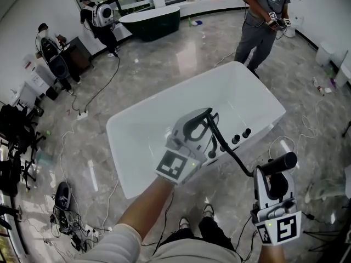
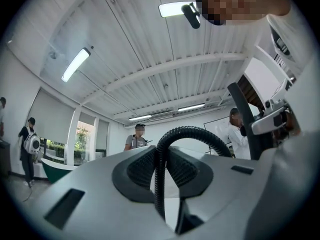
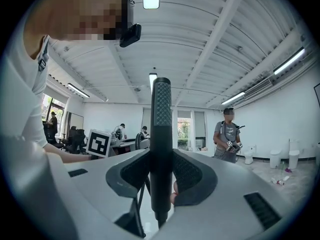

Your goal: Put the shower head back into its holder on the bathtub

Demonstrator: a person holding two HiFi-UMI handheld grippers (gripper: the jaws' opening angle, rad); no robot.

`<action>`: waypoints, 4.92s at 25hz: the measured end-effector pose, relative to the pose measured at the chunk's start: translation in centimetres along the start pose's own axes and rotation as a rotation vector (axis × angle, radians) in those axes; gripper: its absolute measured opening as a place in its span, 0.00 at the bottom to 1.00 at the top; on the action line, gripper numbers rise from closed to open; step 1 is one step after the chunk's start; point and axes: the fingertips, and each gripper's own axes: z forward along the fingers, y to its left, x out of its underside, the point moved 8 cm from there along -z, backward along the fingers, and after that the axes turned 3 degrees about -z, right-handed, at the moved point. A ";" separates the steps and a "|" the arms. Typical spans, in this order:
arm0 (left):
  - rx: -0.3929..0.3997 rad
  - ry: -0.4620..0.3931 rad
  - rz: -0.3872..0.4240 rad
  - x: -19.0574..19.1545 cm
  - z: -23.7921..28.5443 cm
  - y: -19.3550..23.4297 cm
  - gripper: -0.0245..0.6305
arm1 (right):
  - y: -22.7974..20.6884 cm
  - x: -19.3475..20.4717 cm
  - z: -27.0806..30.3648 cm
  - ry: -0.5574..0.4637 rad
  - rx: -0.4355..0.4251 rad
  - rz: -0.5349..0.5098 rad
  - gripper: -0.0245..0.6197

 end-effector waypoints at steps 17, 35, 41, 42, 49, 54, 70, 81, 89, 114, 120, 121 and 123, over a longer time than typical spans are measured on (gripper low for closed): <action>0.032 0.013 -0.082 2.9 1.7 -0.5 0.13 | -0.9 1.4 0.6 0.027 0.004 -0.002 0.26; -0.070 0.211 -0.080 11.6 -2.2 -0.1 0.13 | -0.6 6.4 1.5 0.099 -0.047 0.046 0.26; -0.122 0.298 -0.098 15.9 -3.1 0.5 0.13 | -0.5 8.3 2.2 0.091 -0.081 0.052 0.26; -0.129 0.315 -0.100 16.6 -3.2 0.6 0.13 | -0.7 8.5 2.4 0.090 -0.087 0.053 0.26; -0.173 0.412 -0.126 22.3 -4.1 1.4 0.13 | -1.5 9.9 3.3 0.083 -0.113 0.055 0.26; -0.170 0.505 -0.160 26.9 -5.1 2.3 0.13 | -0.6 10.7 4.3 0.092 -0.111 0.039 0.26; -0.105 0.690 -0.255 43.8 -9.3 3.2 0.13 | 3.3 18.9 7.5 0.089 -0.086 0.022 0.26; -0.082 0.832 -0.285 54.3 -10.8 1.6 0.13 | 2.8 24.8 8.9 0.106 -0.106 0.031 0.26; -0.048 0.921 -0.180 58.2 -11.1 0.7 0.13 | 2.8 27.1 10.5 0.103 -0.134 0.050 0.26; -0.185 0.642 -0.283 47.5 -17.5 0.9 0.14 | 9.2 35.2 20.4 0.075 -0.258 0.151 0.26; -0.219 0.591 -0.295 48.2 -19.4 1.3 0.14 | 10.7 43.0 21.9 0.153 -0.249 0.123 0.26; -0.224 0.587 -0.298 48.5 -19.8 1.2 0.14 | 10.8 44.2 21.9 0.163 -0.243 0.120 0.26; -0.230 0.588 -0.303 49.3 -20.4 1.0 0.14 | 11.0 46.2 21.9 0.178 -0.233 0.123 0.26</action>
